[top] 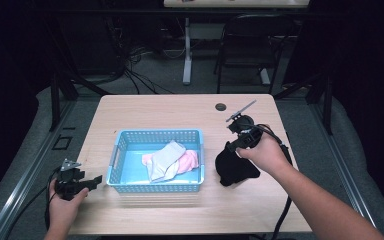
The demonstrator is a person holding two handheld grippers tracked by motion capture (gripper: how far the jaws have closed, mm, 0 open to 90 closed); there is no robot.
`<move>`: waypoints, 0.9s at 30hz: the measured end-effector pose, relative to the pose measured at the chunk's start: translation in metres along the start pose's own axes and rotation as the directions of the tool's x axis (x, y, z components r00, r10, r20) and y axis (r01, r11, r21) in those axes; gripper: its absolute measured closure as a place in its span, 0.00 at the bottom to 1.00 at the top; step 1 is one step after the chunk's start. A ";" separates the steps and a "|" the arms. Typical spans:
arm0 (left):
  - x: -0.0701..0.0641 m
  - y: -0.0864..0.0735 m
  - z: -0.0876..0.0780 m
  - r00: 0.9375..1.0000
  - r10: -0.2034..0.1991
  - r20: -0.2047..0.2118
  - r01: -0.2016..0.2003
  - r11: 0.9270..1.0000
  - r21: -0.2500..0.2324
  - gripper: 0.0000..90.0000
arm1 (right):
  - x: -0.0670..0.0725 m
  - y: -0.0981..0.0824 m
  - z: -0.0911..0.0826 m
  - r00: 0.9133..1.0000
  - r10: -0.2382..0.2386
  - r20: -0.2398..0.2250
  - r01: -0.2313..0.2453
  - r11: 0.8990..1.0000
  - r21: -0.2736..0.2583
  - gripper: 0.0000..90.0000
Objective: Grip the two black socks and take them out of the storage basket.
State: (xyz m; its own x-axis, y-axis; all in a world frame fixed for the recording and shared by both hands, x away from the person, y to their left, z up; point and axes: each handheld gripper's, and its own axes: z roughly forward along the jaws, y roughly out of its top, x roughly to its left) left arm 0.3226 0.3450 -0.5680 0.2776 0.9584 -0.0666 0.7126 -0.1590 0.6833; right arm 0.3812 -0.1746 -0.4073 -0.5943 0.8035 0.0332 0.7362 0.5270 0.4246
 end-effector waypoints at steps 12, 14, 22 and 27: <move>-0.001 0.000 0.000 1.000 0.002 -0.001 -0.002 1.000 0.003 0.29 | -0.039 -0.023 0.035 0.993 0.097 0.064 -0.099 0.995 0.022 0.96; 0.000 0.000 0.000 1.000 0.002 -0.001 -0.002 1.000 0.004 0.29 | -0.044 -0.026 0.038 0.992 0.102 0.074 -0.104 0.994 0.023 0.95; -0.001 0.000 0.001 1.000 0.001 -0.003 -0.001 1.000 0.005 0.29 | -0.053 -0.034 0.043 0.987 0.136 0.082 -0.139 0.990 0.023 0.80; 0.000 0.000 0.001 1.000 0.004 -0.003 -0.004 1.000 0.006 0.29 | -0.052 -0.035 0.041 0.987 0.133 0.087 -0.134 0.991 0.008 0.75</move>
State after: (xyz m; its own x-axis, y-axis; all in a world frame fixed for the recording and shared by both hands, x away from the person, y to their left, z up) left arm 0.3226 0.3445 -0.5685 0.2790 0.9583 -0.0616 0.7155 -0.1647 0.6789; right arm 0.3995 -0.2231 -0.4609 -0.4612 0.8873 0.0107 0.8116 0.4169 0.4092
